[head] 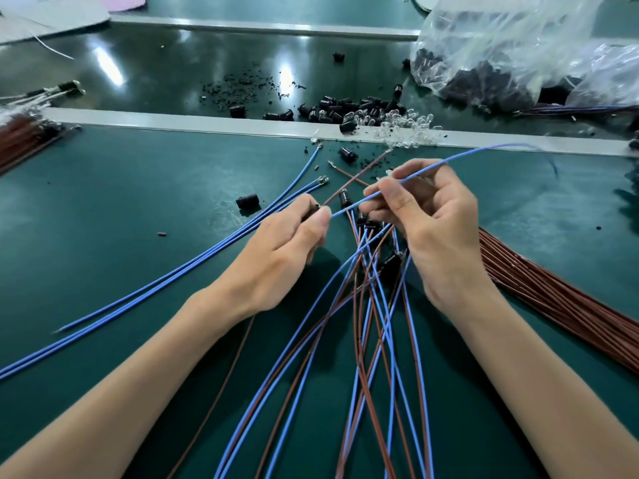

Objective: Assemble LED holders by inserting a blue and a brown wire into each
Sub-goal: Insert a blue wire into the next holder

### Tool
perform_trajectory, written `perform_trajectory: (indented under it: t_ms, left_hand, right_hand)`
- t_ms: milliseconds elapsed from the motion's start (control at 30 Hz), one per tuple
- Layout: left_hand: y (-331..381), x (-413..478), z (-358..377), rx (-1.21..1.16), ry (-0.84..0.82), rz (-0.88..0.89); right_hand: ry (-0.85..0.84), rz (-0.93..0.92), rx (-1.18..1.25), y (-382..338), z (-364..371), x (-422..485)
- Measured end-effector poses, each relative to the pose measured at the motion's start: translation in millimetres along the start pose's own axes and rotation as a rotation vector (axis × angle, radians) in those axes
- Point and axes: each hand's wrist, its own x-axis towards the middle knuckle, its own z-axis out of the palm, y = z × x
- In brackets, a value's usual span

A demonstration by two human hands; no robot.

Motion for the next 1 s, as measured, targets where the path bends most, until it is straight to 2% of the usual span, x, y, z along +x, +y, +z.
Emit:
perform_trajectory:
  t_ms: [100, 267, 500, 700, 800, 900, 1000]
  left_hand:
    - [1, -1, 1, 0.092, -0.029, 0.047]
    - [2, -2, 0, 0.092, -0.04, 0.04]
    - [4, -3, 0, 0.097, -0.064, 0.032]
    - [3, -3, 1, 0.122, -0.09, 0.048]
    - [3, -3, 1, 0.125, -0.095, 0.05]
    - [3, -4, 1, 0.126, -0.095, 0.052]
    - [4, -4, 1, 0.117, -0.095, 0.061]
  right_hand:
    - [0.033, -0.045, -0.038, 0, -1, -1]
    - [0.094, -0.105, -0.061, -1, -3, 1]
    - [-0.028, -0.023, -0.115, 2, 0, -3]
    - [-0.028, -0.039, -0.116, 1, -3, -1]
    - [-0.082, -0.011, -0.134, 4, -2, -1]
    - [-0.189, 0.003, -0.203, 9, 1, -4]
    - [-0.233, -0.066, -0.346, 9, 0, -5]
